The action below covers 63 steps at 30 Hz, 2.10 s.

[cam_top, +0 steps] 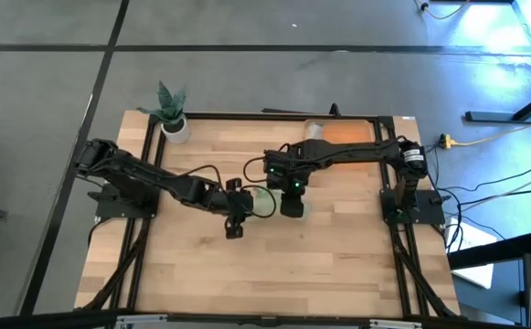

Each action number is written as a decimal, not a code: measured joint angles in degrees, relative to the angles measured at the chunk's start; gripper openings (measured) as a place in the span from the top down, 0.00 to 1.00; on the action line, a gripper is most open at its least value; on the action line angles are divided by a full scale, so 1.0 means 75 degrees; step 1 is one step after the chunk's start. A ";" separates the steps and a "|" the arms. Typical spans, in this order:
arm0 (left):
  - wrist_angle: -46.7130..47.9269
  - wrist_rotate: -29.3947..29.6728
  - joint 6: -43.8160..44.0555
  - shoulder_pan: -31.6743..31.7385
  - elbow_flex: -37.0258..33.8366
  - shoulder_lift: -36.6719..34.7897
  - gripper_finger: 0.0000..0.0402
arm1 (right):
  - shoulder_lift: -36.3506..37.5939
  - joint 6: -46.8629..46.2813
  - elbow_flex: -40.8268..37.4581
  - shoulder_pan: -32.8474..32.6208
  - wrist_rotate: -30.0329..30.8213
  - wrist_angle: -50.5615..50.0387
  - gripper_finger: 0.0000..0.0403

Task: Roll microfiber towels into tight, uniform cylinder then place into a basket
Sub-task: Roll the green microfiber towel

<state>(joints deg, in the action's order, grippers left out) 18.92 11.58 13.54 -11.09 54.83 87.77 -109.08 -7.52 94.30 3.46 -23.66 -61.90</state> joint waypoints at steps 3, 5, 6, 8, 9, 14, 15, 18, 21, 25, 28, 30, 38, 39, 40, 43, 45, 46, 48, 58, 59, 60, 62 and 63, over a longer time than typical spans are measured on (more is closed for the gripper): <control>-0.0068 -0.0411 0.0163 0.0105 -0.0047 0.0048 0.78 | 0.0000 -0.0019 0.0000 0.0000 0.0003 -0.0002 0.97; -0.0101 -0.0577 0.0143 0.0142 -0.0045 0.0126 0.78 | 0.0000 -0.0019 0.0000 0.0000 0.0001 0.0000 0.97; -0.0038 -0.0591 0.0144 0.0142 -0.0058 0.0128 0.78 | 0.0000 -0.0019 0.0000 0.0000 0.0003 -0.0002 0.97; -0.0110 -0.0596 0.0145 0.0142 -0.0050 0.0159 0.78 | 0.0000 -0.0019 0.0000 0.0000 0.0003 -0.0002 0.97; -0.0132 -0.0614 0.0145 0.0142 -0.0038 0.0223 0.78 | -0.0002 -0.0019 0.0000 0.0000 0.0003 0.0004 0.97; -0.0201 -0.0938 0.0122 0.0116 -0.0038 0.0550 0.78 | -0.0004 -0.0097 -0.0001 0.0000 0.0008 0.0038 0.97; -0.0111 -0.0994 0.0123 0.0113 -0.0062 0.0593 0.78 | -0.0006 -0.0142 -0.0009 0.0000 0.0014 0.0055 0.97; -0.0261 -0.1351 0.0123 0.0175 -0.0053 0.0738 0.79 | -0.0009 -0.0159 -0.0009 -0.0003 0.0009 0.0077 0.97; -0.0245 -0.1503 0.0123 0.0200 -0.0053 0.0769 0.85 | -0.0012 -0.0170 -0.0009 -0.0037 0.0009 0.0066 0.97; -0.0263 -0.1635 0.0064 0.0255 -0.0053 0.0751 0.98 | -0.0012 -0.0170 -0.0009 -0.0070 0.0009 0.0068 0.97; -0.0254 -0.1679 0.0036 0.0267 -0.0053 0.0747 0.99 | -0.0012 -0.0170 -0.0009 -0.0070 0.0009 0.0062 0.97; -0.0254 -0.1754 0.0034 0.0265 -0.0053 0.0745 1.00 | -0.0012 -0.0170 -0.0009 -0.0070 0.0008 0.0059 0.97; -0.0155 -0.2676 0.0047 0.0300 -0.0044 0.0530 1.00 | -0.0013 -0.0201 -0.0009 -0.0127 -0.0939 -0.0026 0.97; -0.0158 -0.2866 0.0101 0.0327 -0.0030 0.0516 1.00 | -0.0012 -0.0192 -0.0019 -0.0162 -0.0971 -0.0054 0.97; -0.0085 -0.3000 0.0129 0.0351 -0.0029 0.0467 1.00 | -0.0012 -0.0188 -0.0070 -0.0201 -0.0987 -0.0019 0.97; 0.0027 -0.3364 0.0149 0.0402 -0.0029 0.0405 1.00 | -0.0012 -0.0184 -0.0399 -0.0335 -0.1008 0.0055 0.97; 0.0124 -0.3472 0.0159 0.0428 -0.0029 0.0413 1.00 | -0.0012 -0.0160 -0.0764 -0.0451 -0.1008 0.0349 0.97; 0.0129 -0.3479 0.0180 0.0419 -0.0029 0.0413 1.00 | -0.0012 -0.0177 -0.0967 -0.0504 -0.1012 0.0532 0.97; 0.0165 -0.3483 0.0177 0.0410 -0.0032 0.0416 1.00 | -0.0012 -0.0270 -0.1309 -0.0613 -0.1156 0.0927 0.97; 0.0073 -0.3676 0.0140 0.0419 -0.0038 0.0419 1.00 | 0.0000 -0.0863 -0.2849 -0.0969 -0.3349 0.3805 0.97; 0.0021 -0.3644 0.0139 0.0424 -0.0038 0.0419 1.00 | 0.0000 -0.0998 -0.3037 -0.0979 -0.3452 0.4066 0.97; -0.0028 -0.3564 0.0142 0.0425 -0.0038 0.0419 1.00 | 0.0000 -0.1143 -0.3235 -0.0979 -0.3552 0.4377 0.97; -0.0143 -0.3466 0.0135 0.0422 -0.0038 0.0420 1.00 | 0.0000 -0.1286 -0.3633 -0.0987 -0.3683 0.5003 0.97; -0.0218 -0.3462 0.0131 0.0423 -0.0038 0.0422 1.00 | 0.0000 -0.1397 -0.3826 -0.1003 -0.3697 0.5316 0.97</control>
<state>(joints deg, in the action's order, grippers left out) 17.29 -14.38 14.52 -7.92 54.54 90.94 -109.08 -18.00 65.61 -4.06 -51.39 -22.03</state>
